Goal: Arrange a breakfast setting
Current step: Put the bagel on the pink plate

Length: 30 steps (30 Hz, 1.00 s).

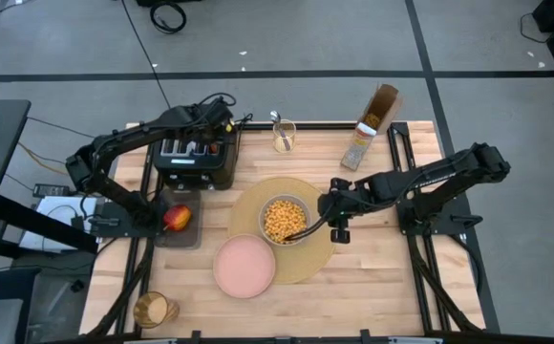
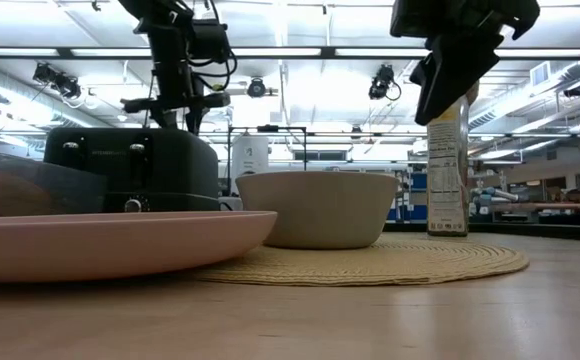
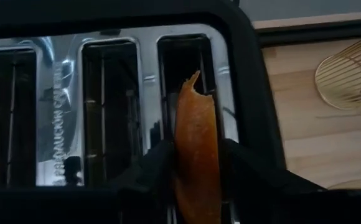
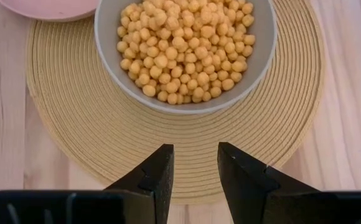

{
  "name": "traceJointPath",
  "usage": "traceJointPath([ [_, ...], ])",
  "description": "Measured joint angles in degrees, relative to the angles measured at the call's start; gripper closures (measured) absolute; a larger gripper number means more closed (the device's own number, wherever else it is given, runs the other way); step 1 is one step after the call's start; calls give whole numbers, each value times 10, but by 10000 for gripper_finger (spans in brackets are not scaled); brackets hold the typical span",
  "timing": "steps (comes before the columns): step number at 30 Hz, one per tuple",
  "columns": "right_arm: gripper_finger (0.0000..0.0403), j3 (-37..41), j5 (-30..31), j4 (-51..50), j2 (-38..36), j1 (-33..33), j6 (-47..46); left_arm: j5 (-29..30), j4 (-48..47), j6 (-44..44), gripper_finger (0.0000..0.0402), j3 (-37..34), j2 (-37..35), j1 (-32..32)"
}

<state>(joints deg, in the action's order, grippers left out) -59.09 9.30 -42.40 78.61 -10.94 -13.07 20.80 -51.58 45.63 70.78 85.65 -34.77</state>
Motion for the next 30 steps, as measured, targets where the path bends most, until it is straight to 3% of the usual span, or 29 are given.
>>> traceJointPath([
  [12,270,0,0,-1,0,-15,-5,0,-3,-2,327,0,0,-8],
  [18,270,0,1,-2,0,-15,-8,-3,-9,-2,328,6,0,-7],
  [30,270,0,14,-1,0,-15,-9,4,-69,-14,328,88,-2,-7],
])
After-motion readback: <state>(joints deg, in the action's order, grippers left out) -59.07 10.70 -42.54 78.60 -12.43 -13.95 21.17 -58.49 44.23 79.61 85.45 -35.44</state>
